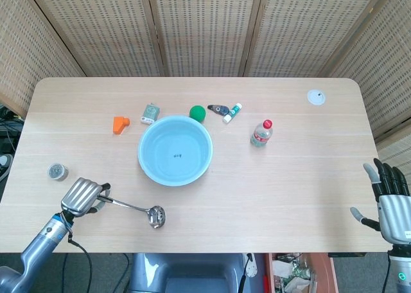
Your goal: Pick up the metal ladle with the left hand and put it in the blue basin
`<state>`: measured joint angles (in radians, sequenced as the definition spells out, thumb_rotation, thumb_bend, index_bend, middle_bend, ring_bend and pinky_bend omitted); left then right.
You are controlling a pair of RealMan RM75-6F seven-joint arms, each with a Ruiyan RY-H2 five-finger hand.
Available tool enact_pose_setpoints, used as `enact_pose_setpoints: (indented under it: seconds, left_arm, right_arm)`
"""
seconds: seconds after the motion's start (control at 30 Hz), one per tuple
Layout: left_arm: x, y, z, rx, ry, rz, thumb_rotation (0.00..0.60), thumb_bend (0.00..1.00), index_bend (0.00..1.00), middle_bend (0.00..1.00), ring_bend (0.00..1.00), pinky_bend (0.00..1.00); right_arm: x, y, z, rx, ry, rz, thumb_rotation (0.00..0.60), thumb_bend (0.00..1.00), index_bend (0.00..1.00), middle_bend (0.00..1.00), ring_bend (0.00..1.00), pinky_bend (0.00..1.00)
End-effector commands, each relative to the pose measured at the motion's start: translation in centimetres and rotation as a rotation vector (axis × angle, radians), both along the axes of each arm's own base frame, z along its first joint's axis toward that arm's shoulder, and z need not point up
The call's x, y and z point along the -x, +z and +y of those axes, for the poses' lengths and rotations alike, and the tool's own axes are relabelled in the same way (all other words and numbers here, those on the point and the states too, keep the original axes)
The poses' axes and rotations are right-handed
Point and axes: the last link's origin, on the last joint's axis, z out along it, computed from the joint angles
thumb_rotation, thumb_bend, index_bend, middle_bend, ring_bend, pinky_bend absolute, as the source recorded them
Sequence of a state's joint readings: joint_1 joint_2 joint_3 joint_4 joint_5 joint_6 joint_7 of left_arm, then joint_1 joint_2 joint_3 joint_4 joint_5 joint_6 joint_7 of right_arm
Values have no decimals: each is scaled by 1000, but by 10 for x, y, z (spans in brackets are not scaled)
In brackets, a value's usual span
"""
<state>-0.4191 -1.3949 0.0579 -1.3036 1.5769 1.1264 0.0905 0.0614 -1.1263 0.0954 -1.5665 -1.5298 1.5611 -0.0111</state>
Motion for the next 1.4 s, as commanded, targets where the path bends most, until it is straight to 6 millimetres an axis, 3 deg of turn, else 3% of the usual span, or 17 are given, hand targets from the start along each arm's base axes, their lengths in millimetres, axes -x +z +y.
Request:
enact_pose_setpoints:
  seconds: [0.03,0.2,0.5,0.8,1.03,1.4]
  left_arm:
    - [-11,11,5,-14,-21,-26,600,467,720,1000,973,1000]
    - [-30,24,12,-11,-43,-64,600,476,730,1000,973,1000]
    - [-88,63,44,53,-43,-149,600,514,749,1000,973,1000]
    - [-137,94,105,19,-29,-85,600,540,759,1000,973,1000]
    - [-150,87,144,52,33,-7,600,548,762,1000,973,1000]
    - [-162,49,204,77,102,140,600,556,774,1000,972,1000]
  right_arm:
    - [0,0,0,0,-2,1,600,0,0,0,0,0]
    - [2,-1,-2,2,-13,6,600,0,0,0,0,0]
    - [9,-1,-9,7,-50,14,600,0,0,0,0,0]
    - [12,3,-14,25,-72,11,600,0,0,0,0,0]
    - [15,4,-17,31,-85,23,600,0,0,0,0,0]
    - [17,7,-16,50,-97,26,600,0,0,0,0,0]
